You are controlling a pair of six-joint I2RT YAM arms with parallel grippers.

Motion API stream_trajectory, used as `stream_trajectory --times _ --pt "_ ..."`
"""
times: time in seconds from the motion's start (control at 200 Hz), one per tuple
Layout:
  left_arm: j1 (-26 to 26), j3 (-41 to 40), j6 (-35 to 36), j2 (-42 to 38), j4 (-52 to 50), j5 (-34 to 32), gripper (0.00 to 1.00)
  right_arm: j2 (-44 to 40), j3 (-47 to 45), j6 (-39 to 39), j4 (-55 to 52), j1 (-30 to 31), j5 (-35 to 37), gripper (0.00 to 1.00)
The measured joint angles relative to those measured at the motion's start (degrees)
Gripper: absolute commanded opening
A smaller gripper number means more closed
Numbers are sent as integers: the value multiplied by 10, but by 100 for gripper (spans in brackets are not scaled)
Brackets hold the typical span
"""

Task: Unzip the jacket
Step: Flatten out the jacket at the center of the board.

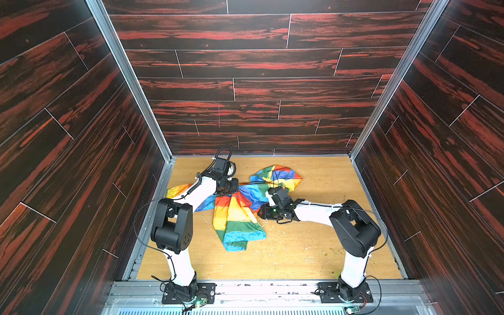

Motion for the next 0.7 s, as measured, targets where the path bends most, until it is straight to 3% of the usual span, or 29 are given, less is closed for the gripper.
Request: stream_trajectory --times 0.261,0.381,0.481,0.701 --pt "0 0 0 0 0 4 0 52 62 10 -9 1 -33 49" --pt "0 0 2 0 0 5 0 63 76 17 -24 1 -36 17" --pt "0 0 3 0 0 8 0 64 76 18 -40 1 -26 0" --pt "0 -8 15 -11 2 35 0 18 102 -10 -141 0 55 0"
